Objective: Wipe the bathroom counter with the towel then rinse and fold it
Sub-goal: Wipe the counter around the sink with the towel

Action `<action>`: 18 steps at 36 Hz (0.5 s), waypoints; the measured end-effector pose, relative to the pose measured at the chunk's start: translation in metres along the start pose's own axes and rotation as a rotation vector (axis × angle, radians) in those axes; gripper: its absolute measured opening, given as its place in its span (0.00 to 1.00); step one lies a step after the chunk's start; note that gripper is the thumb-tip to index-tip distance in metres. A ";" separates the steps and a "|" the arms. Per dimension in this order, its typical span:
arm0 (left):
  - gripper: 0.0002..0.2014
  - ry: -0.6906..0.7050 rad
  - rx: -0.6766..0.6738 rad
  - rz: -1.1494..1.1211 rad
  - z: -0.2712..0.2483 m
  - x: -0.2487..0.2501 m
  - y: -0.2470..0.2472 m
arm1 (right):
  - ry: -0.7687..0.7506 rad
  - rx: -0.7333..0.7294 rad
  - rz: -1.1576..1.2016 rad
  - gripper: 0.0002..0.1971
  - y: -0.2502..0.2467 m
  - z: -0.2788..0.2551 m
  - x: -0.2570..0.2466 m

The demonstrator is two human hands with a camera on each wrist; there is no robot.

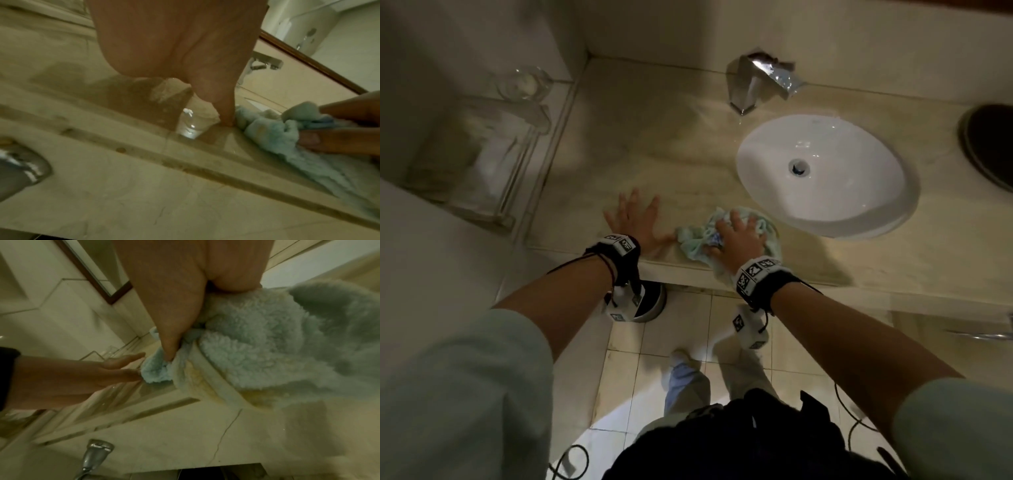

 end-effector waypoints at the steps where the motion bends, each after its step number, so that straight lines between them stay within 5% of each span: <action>1: 0.49 -0.004 0.003 0.004 0.000 -0.008 -0.002 | -0.003 -0.002 -0.003 0.38 0.000 0.002 -0.002; 8: 0.50 -0.058 -0.024 -0.027 0.010 -0.058 -0.006 | -0.030 -0.019 -0.014 0.37 -0.007 0.013 -0.003; 18: 0.52 -0.063 -0.069 -0.040 0.016 -0.063 0.004 | -0.113 -0.049 -0.025 0.35 -0.035 0.081 -0.020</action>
Point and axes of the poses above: each hand's wrist, its own z-axis towards the middle knuckle, its own y-axis out of the palm, x = y × z, the point moved 7 cm from there along z, towards the middle knuckle, and after that the axes turned 2 degrees about -x, right-handed, at the moved point
